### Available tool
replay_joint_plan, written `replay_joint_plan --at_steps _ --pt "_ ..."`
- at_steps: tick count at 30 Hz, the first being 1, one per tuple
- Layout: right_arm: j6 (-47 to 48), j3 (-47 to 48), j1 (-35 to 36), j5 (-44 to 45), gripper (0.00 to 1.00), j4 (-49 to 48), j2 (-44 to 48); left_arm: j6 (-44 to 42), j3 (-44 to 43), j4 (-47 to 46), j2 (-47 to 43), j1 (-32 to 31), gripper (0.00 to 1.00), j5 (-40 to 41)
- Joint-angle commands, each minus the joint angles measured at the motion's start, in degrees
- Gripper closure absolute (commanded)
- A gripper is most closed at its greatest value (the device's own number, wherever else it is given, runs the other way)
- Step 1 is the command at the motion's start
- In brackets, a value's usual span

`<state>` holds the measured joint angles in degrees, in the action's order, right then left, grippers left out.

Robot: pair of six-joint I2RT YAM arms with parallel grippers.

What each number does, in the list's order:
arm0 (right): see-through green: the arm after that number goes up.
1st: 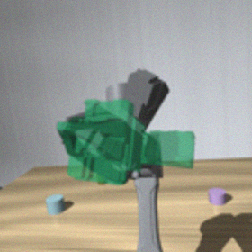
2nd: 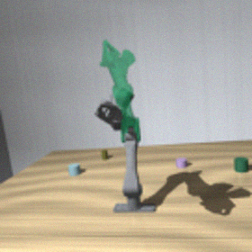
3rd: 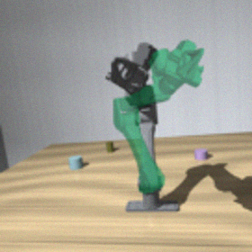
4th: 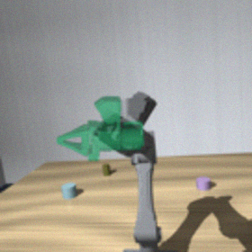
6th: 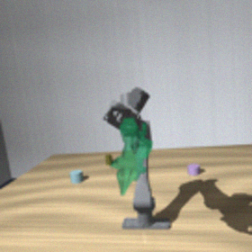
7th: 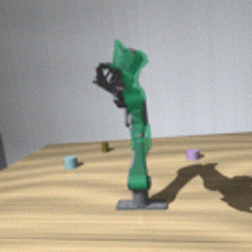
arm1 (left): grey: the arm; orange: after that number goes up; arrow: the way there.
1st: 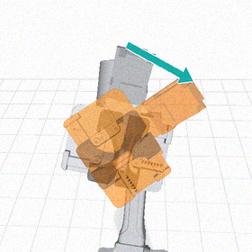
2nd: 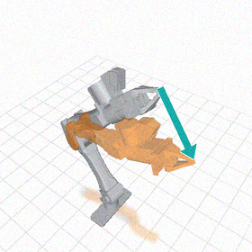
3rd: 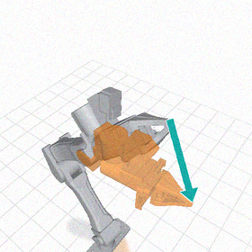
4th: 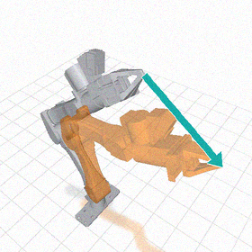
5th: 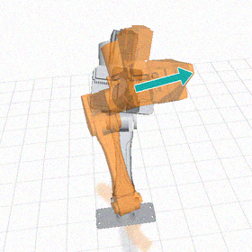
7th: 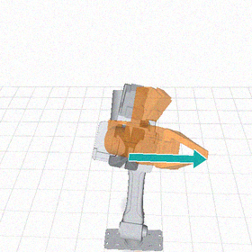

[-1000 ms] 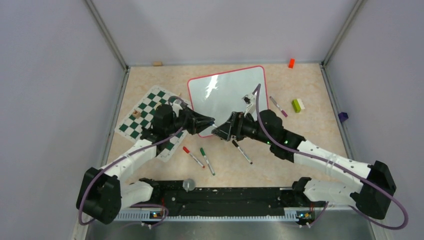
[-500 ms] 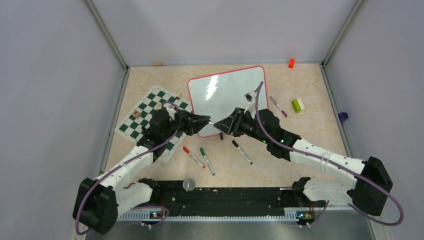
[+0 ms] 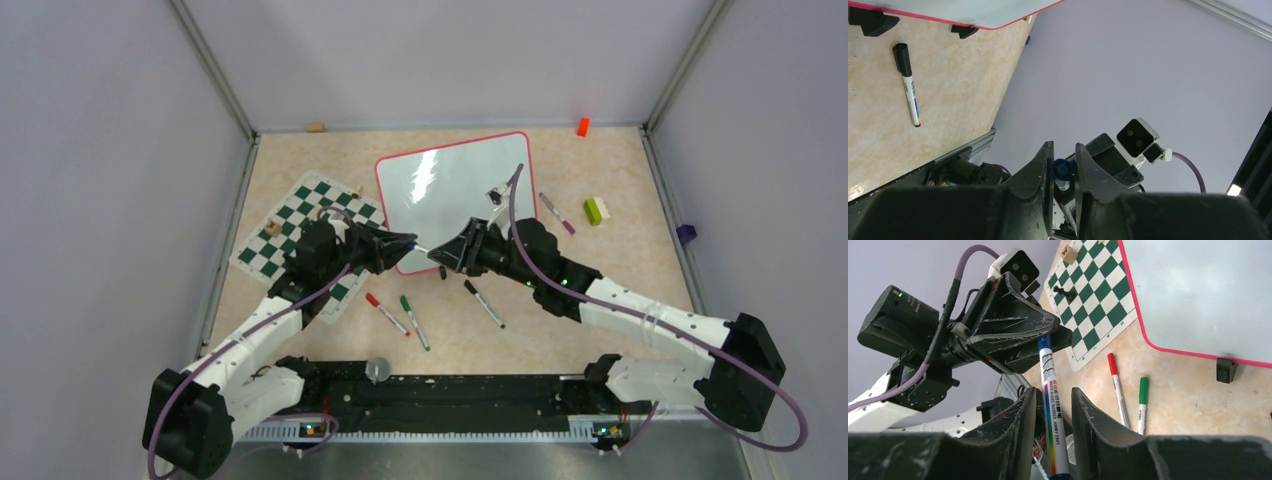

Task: Write a sentence on the whiteboard
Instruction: Open the whiteboard marker at the center of the board.

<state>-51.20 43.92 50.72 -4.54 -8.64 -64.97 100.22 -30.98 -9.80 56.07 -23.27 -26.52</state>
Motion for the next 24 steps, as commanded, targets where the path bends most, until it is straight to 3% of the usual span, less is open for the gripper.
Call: replay_joint_plan --at_steps 1,4,9,15,19,24 --pt "-0.1 1.8 0.0 -2.2 0.69 -2.0 1.0 -0.7 -0.7 -0.3 -1.1 0.2 1.00 0.0" --pt "-0.1 2.0 -0.1 -2.7 0.73 -2.6 0.4 -0.9 -1.0 0.1 -1.0 0.2 1.00 -0.2" --pt "-0.3 2.5 -0.1 -3.7 1.00 -2.7 -0.8 -0.7 -0.9 0.3 -0.9 0.2 1.00 -0.3" --pt "-0.4 2.1 -0.1 -2.4 1.00 0.6 0.8 0.8 1.2 0.9 -2.9 1.0 1.00 3.1" --pt "-1.3 -0.1 -0.1 -2.0 1.00 2.2 4.0 1.7 4.4 -0.2 -6.9 5.3 1.00 5.6" --pt "-1.4 -1.3 -0.4 -2.1 1.00 8.3 8.0 -2.2 5.8 5.1 -9.1 12.2 1.00 2.6"
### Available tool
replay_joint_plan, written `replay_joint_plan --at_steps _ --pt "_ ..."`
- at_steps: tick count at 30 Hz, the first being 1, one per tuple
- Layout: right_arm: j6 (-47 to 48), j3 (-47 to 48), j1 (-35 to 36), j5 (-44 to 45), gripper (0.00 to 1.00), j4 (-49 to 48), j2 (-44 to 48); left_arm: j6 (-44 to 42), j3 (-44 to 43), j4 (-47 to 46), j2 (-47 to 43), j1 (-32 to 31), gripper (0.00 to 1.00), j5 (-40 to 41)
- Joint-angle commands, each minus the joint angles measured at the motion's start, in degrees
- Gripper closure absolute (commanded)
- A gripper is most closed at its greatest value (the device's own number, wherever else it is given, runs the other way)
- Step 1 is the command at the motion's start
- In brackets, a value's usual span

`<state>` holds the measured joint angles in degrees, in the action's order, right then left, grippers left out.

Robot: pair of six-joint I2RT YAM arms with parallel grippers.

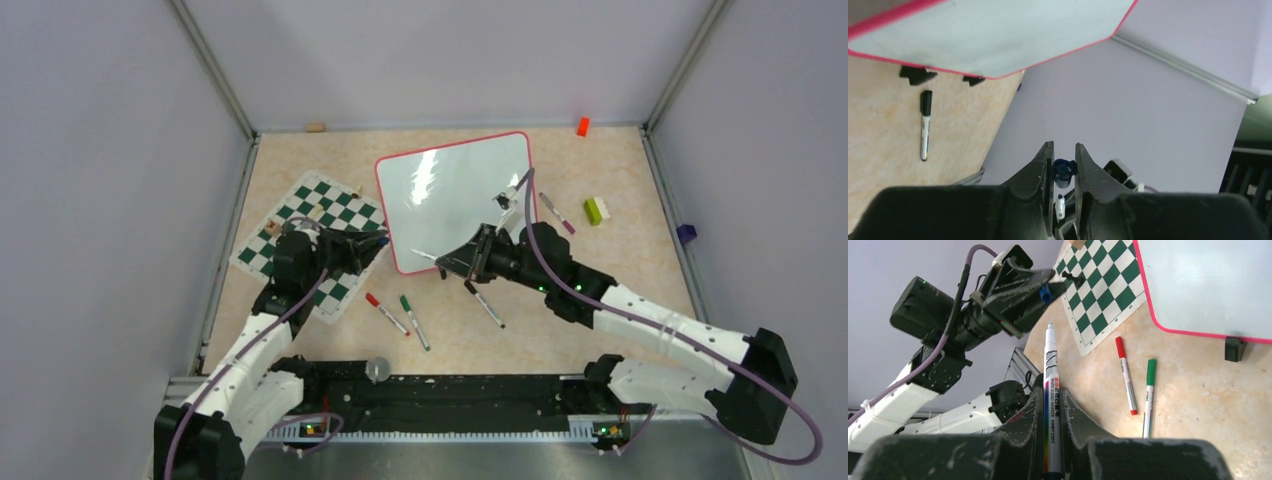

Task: Write a sentence on the whiteboard
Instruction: Open the whiteboard marker at the center of the board, then place the pen cap at the center of the board.

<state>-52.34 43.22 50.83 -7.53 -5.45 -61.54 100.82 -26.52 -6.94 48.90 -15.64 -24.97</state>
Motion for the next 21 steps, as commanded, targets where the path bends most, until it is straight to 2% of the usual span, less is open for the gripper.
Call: replay_joint_plan --at_steps 1,4,9,12,17,21 --pt "-0.2 -0.9 -0.6 0.9 1.00 6.9 5.4 -3.1 1.9 2.7 -2.4 5.4 1.00 0.9" --pt "-0.3 -2.2 -0.9 1.8 1.00 10.6 8.3 -4.9 2.5 5.0 -3.0 6.1 1.00 0.8" --pt "0.5 -0.8 -1.1 8.8 1.00 22.2 10.5 -21.2 -5.1 28.8 -0.2 6.1 1.00 1.4" --pt "1.2 1.5 -1.2 11.8 1.00 28.4 9.6 -27.9 -7.1 37.9 2.9 6.1 1.00 2.3" --pt "-0.2 4.4 -1.1 15.7 1.00 36.8 8.2 -30.4 -4.4 40.5 4.4 6.1 1.00 2.3" --pt "-1.4 5.6 -1.2 18.8 1.00 41.3 8.3 -32.2 -4.1 43.4 2.0 6.1 1.00 6.6"
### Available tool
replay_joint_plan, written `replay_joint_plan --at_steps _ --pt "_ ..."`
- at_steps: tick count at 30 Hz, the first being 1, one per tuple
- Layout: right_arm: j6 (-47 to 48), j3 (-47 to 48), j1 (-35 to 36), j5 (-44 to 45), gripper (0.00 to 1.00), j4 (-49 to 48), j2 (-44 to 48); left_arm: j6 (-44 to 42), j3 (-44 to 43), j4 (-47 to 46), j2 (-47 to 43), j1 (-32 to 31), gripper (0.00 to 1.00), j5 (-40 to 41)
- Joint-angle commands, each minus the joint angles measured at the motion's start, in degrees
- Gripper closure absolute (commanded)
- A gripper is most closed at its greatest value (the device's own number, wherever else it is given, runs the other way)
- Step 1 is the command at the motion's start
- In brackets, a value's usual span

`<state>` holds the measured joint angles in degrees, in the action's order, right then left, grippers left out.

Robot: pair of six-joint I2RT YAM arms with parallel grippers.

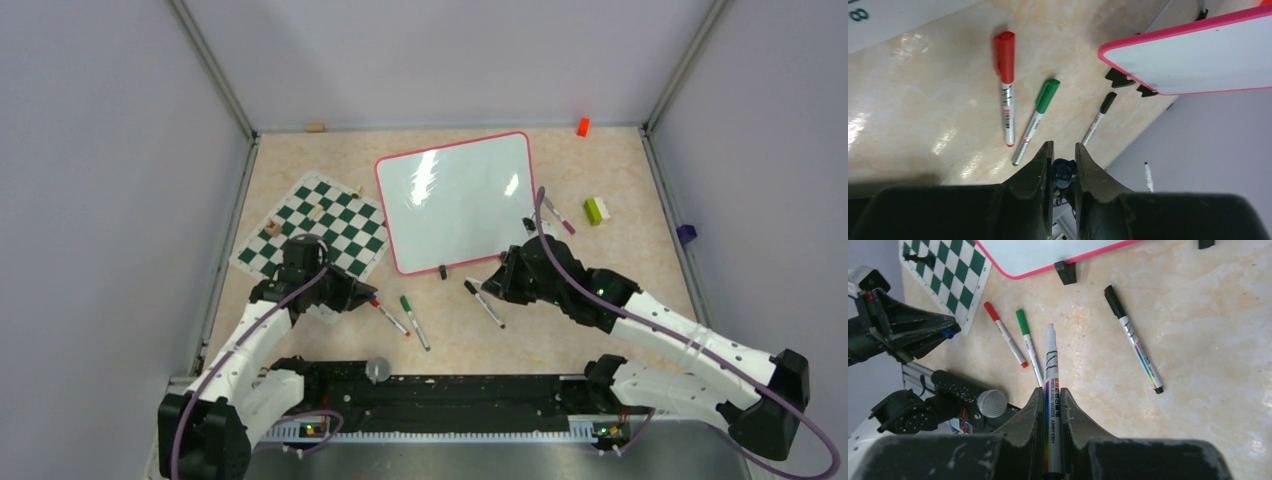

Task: Write a sentence on the whiteboard
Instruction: Place the pen cap at the center of the board.

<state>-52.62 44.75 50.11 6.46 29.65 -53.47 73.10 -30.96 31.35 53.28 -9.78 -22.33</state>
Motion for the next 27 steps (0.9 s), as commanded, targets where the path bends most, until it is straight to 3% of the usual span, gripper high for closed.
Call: replay_joint_plan --at_steps 1,15,27 --pt "-1.2 4.3 -0.4 5.3 1.00 6.9 0.3 -4.9 0.3 6.0 -2.9 0.2 1.00 5.3" --pt "-0.5 4.8 -0.4 5.3 1.00 8.7 1.0 -4.8 7.0 3.2 -0.3 0.2 1.00 6.4" --pt "-0.1 5.4 -0.4 6.2 1.00 10.1 2.3 -8.1 1.6 2.5 7.1 0.2 1.00 12.7"
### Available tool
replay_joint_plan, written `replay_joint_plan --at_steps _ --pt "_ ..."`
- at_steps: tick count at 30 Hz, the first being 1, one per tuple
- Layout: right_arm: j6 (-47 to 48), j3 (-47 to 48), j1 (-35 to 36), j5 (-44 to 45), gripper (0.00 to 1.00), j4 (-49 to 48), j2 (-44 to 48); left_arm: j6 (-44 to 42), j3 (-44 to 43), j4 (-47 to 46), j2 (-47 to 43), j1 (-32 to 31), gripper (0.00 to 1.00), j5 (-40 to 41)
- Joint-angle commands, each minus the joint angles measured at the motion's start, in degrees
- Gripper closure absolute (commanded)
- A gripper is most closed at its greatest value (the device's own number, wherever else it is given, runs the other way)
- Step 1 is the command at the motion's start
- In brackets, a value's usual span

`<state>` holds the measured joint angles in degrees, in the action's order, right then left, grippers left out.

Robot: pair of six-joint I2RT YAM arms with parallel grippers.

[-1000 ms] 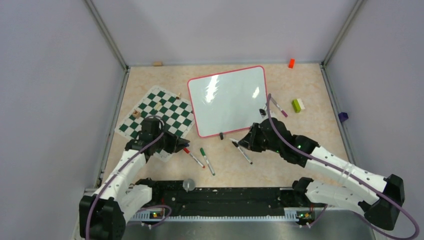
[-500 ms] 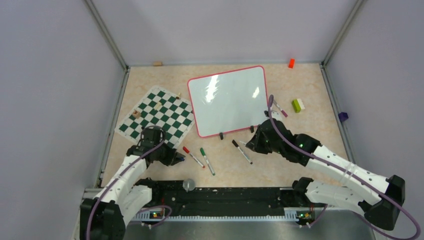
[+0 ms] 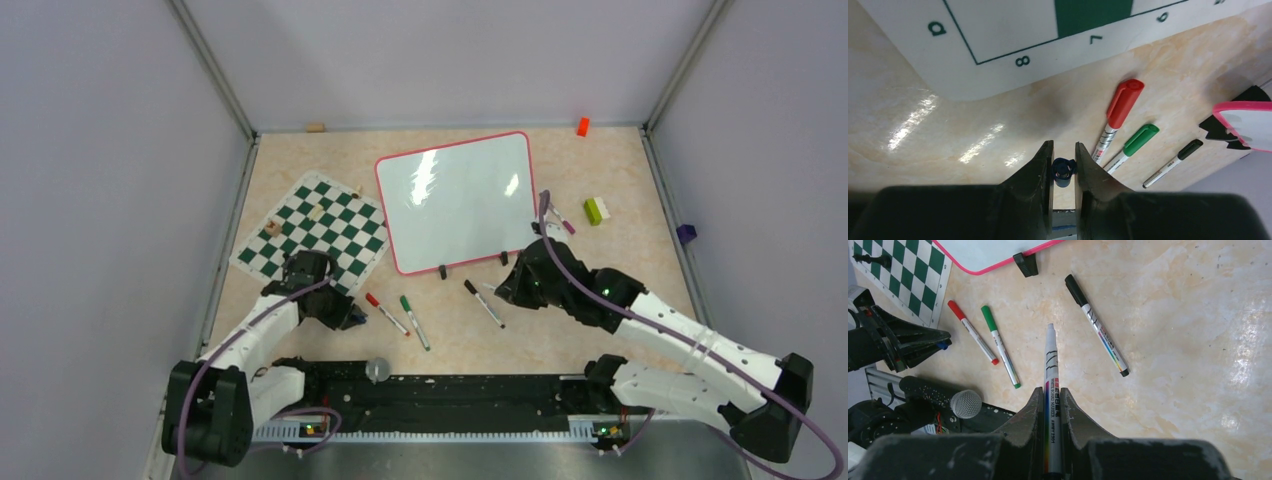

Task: Write a sentence on the whiteboard
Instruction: Place the pen cap at the center of the board.

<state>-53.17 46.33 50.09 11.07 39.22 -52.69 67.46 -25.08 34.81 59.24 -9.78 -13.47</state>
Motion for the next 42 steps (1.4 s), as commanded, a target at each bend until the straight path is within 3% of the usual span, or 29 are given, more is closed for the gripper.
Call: replay_joint_plan --at_steps 1,15,18,22,32,33,35,42 --pt "0.5 3.9 -0.4 1.8 1.00 0.7 1.5 -2.8 -4.8 -1.0 1.8 0.2 1.00 4.3" --pt "3.2 4.0 -0.3 3.9 1.00 0.8 1.8 -4.3 -9.6 1.9 10.6 0.2 0.85 3.4" --pt "3.7 3.6 -0.4 4.7 1.00 1.1 1.6 -5.0 -11.4 3.9 11.9 0.2 0.69 2.1" --pt "4.3 3.7 -0.4 5.8 1.00 1.3 1.1 -5.7 -12.7 5.2 12.1 0.2 0.56 1.6" --pt "6.2 5.3 -0.4 6.0 1.00 3.0 0.4 -12.7 -18.6 11.1 9.5 0.2 0.36 -1.7" --pt "6.5 5.6 -0.4 6.0 1.00 3.7 -0.1 -13.5 -19.2 11.3 8.7 0.2 0.30 -2.3" --pt "6.8 6.7 -0.4 5.8 1.00 6.0 -1.1 -14.8 -20.0 11.5 6.0 0.2 0.02 -2.8" --pt "7.1 12.6 -0.4 5.9 1.00 16.5 -5.2 -17.1 -21.9 13.2 0.7 0.2 0.01 -3.9"
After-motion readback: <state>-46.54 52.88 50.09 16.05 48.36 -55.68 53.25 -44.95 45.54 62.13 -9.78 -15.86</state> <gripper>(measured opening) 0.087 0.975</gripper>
